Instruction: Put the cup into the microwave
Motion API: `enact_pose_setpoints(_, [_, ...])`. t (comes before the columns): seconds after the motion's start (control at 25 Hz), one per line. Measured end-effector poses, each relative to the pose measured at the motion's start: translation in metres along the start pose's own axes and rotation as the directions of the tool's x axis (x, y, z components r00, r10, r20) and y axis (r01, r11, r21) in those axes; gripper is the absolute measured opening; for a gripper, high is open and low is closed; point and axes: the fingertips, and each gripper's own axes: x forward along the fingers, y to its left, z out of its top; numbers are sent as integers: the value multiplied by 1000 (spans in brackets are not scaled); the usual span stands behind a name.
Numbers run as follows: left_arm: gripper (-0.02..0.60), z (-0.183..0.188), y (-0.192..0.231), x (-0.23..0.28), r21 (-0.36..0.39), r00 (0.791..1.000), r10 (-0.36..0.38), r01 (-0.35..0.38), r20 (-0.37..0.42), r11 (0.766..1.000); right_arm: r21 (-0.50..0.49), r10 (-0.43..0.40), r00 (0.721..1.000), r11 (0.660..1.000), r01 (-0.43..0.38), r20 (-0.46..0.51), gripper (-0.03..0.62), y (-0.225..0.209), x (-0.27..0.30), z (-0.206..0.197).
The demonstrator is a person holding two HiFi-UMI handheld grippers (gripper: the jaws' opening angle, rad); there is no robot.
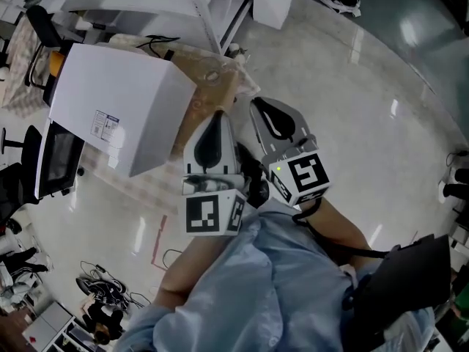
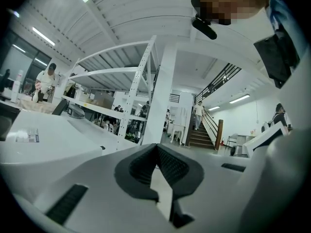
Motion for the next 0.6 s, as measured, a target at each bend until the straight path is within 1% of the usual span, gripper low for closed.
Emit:
enact_pose_setpoints(0.16, [8, -6, 15, 38, -11, 1000, 6, -6, -17, 1000, 10, 0, 1000, 1000, 0, -1, 11, -25, 35, 2])
enact_pose_setpoints(0.32, [8, -5, 29, 66, -14, 1000, 9, -9, -20, 1000, 26, -1, 1000, 1000, 2, -13, 11, -38, 64, 5])
enact_pose_setpoints(0.44, [8, 4, 37, 81, -17, 1000, 14, -14, -3, 1000, 2, 13, 1000, 1000, -13, -22, 11, -44, 79, 11])
enact_pose_setpoints(0.6, [8, 23, 43, 96, -22, 999, 26, -25, 41, 999, -23, 13, 1000, 1000, -14, -19, 11, -51, 92, 27])
